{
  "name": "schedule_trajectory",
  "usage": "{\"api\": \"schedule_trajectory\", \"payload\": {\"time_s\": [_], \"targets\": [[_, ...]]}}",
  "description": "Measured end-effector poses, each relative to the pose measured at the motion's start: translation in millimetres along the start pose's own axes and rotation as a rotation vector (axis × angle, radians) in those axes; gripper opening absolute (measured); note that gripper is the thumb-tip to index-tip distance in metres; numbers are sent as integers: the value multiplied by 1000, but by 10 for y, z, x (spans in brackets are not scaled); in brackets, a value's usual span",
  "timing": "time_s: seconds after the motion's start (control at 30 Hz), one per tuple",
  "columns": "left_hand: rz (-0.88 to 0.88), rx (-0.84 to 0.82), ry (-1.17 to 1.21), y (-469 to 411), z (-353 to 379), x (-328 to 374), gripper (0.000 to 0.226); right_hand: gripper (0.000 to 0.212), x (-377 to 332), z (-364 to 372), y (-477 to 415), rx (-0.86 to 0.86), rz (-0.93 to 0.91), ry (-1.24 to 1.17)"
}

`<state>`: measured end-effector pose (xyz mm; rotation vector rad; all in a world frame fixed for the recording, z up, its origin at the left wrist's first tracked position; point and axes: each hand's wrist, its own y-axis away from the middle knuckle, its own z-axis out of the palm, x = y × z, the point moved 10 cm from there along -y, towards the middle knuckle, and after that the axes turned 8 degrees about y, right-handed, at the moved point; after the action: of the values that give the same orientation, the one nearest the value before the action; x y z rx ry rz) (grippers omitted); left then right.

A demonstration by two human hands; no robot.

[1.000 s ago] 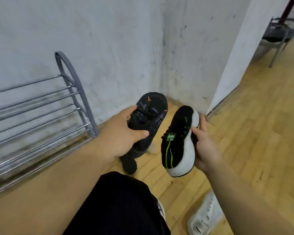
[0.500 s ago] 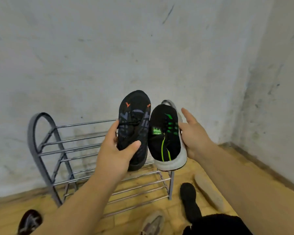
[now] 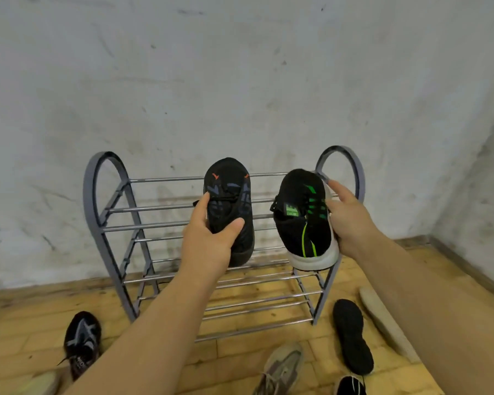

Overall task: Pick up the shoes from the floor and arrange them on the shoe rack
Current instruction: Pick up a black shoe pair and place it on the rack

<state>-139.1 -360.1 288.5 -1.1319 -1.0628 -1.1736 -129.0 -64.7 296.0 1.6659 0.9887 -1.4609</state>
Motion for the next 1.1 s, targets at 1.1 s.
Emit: {"api": "schedule_trajectory", "payload": {"time_s": [1.1], "targets": [[-8, 71, 22, -443, 49, -153, 69, 62, -90, -123, -529, 202, -390, 1241]]}}
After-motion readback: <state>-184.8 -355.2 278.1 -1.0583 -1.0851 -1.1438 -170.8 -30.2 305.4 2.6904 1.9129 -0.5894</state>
